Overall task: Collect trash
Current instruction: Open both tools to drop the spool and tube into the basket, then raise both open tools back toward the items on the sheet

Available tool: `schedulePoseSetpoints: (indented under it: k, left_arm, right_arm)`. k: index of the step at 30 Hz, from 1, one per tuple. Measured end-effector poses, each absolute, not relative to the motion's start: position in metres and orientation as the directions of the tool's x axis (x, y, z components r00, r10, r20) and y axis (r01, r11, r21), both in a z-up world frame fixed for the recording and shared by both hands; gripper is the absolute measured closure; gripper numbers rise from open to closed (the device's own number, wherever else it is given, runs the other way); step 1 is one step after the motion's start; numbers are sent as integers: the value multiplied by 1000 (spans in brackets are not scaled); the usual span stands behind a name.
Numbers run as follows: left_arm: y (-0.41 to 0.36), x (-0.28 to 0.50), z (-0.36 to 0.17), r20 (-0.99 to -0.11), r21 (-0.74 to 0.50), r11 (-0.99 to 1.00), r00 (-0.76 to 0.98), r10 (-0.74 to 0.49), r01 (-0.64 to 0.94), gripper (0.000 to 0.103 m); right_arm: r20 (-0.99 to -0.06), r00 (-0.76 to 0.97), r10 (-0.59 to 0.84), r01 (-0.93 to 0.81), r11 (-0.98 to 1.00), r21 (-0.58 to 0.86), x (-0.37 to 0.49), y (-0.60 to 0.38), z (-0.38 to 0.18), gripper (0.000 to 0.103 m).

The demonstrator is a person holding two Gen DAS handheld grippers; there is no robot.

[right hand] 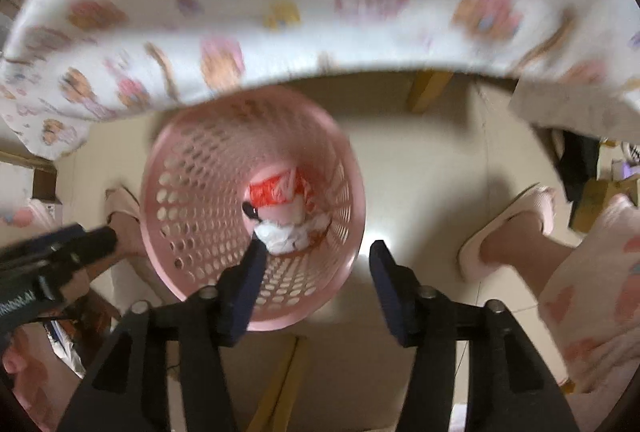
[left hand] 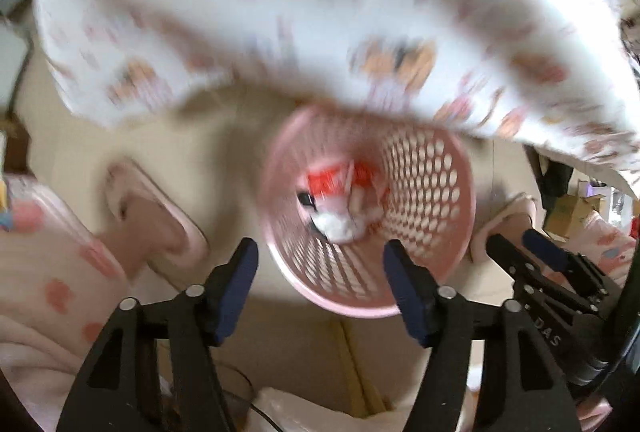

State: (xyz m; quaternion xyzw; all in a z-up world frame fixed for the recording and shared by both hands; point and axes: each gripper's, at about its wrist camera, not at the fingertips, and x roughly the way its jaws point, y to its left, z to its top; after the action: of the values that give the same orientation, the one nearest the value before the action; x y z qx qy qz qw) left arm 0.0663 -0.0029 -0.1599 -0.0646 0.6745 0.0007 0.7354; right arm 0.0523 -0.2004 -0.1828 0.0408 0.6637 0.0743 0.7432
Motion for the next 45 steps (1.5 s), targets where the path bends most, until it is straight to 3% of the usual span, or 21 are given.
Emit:
schedulePoseSetpoints:
  k: [2,4,6,16,18,19,20,23,35,39,42,45]
  left_arm:
    - [0,64,-142,-987,-59,995,156,-46,-77,28]
    - [4,60,-128,-974,4,996,227,25,-93,24]
    - [6,58,-112,-945,89,991,306,117,-103,21]
    - [12,42,-54,-831,-10,997,555,34,-76,19]
    - [11,37,-42,-784,-24,997,620,24,-70,14]
    - [11,35,-34,-753,-12,997,657,38,-72,5]
    - [8,31,-26,-723,5,997,688,58,-78,1]
    - [3,23,-12,-647,49,995,756,99,-88,1]
    - [2,4,20,-516,5,999,855,45,-49,1]
    - [4,8,33,-508,-11,999,861,34,-46,1]
    - [9,18,40,-550,36,996,830,90,-84,1]
    - [20,22,42,-566,-2,997,822,60,-74,1]
  right_arm:
    - [-972,160,170,-65,985,161,49,-201,-166,42]
    - [-963,215,160,-71,986,148,45,-201,-149,27]
    - [-949,260,180,-84,983,163,40,-201,-132,26]
    - [-809,559,180,-161,981,107,26,-201,-64,15]
    - [-783,594,186,-163,981,110,25,-203,-55,14]
    - [-771,608,190,-163,980,112,25,-204,-51,12]
    - [-755,627,194,-163,980,116,25,-205,-46,11]
    - [-717,667,204,-164,978,125,23,-209,-35,10]
    - [-620,756,209,-162,978,132,12,-228,2,10]
    - [-590,781,206,-168,978,120,9,-232,13,10]
    - [-581,779,236,-196,972,132,16,-233,25,10]
    - [-558,791,250,-216,968,129,24,-235,43,10]
